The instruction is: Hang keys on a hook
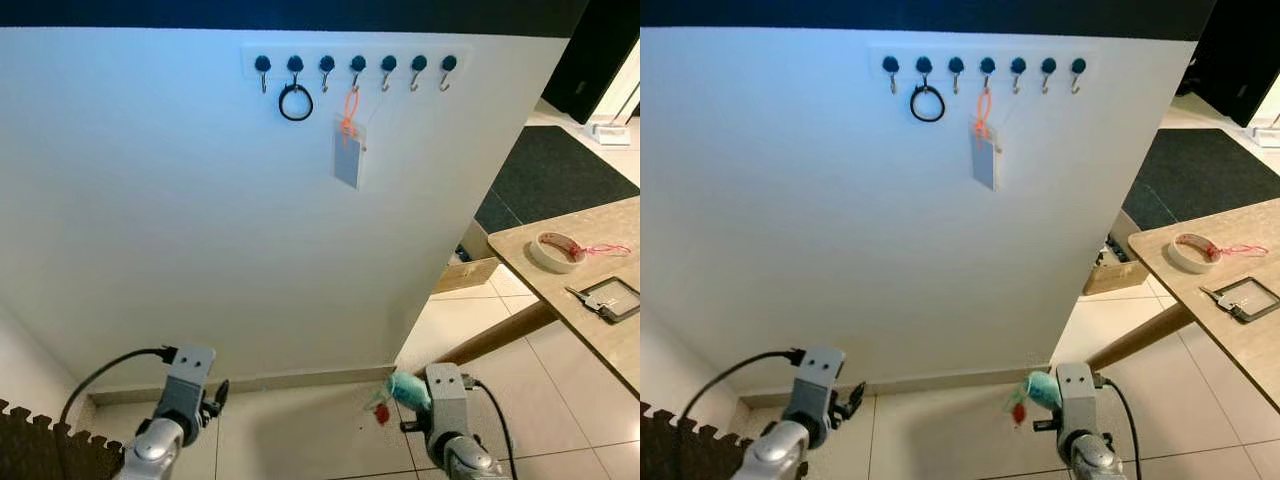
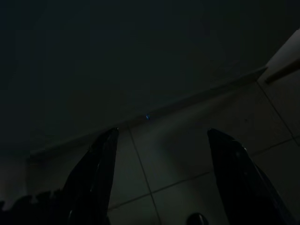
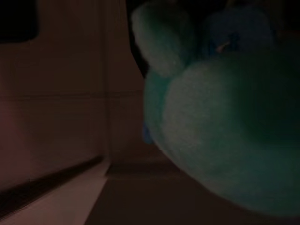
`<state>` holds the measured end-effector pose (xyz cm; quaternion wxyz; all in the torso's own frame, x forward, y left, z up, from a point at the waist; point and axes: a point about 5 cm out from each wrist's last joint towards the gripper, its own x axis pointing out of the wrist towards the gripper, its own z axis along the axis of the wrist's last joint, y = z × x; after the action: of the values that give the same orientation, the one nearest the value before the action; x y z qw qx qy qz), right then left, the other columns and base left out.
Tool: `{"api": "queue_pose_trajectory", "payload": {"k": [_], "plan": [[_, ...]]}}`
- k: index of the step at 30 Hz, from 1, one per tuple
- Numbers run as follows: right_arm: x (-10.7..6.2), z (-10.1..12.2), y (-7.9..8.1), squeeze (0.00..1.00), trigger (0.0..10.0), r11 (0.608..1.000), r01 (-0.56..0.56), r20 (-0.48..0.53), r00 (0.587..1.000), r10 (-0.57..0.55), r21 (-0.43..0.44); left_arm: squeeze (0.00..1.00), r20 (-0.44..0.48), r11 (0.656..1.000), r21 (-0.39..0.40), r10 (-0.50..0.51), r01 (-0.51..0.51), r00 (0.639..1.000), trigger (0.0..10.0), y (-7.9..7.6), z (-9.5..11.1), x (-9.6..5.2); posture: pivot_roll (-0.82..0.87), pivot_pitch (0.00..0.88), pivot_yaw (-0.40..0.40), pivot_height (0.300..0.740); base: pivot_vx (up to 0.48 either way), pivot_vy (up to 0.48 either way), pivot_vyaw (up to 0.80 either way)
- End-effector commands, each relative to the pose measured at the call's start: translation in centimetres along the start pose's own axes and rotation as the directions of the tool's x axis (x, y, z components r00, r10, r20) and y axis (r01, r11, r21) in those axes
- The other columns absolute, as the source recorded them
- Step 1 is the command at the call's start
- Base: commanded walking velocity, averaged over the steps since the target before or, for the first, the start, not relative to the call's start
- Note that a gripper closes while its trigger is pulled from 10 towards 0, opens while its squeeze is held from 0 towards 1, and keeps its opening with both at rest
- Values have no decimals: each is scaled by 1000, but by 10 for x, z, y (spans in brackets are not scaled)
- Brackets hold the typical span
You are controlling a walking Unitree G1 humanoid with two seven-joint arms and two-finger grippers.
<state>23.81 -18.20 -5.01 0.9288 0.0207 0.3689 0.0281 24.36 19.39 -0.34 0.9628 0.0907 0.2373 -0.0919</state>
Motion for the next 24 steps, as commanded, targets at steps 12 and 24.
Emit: {"api": "queue_pose_trajectory", "payload": {"k": [12, 24], "plan": [[-1, -17, -7, 0, 0, 545, 299, -247, 954, -169, 784, 0, -45, 999, 3, -38, 38, 998, 10000, -19, -12, 1, 39, 65, -32, 740, 0, 0, 0], [3, -9, 8, 0, 0, 407, 167, -177, 984, -14, 898, 0, -28, 999, 23, -44, 45, 999, 10000, -20, -9, 3, 41, 61, -31, 740, 0, 0, 0]]}}
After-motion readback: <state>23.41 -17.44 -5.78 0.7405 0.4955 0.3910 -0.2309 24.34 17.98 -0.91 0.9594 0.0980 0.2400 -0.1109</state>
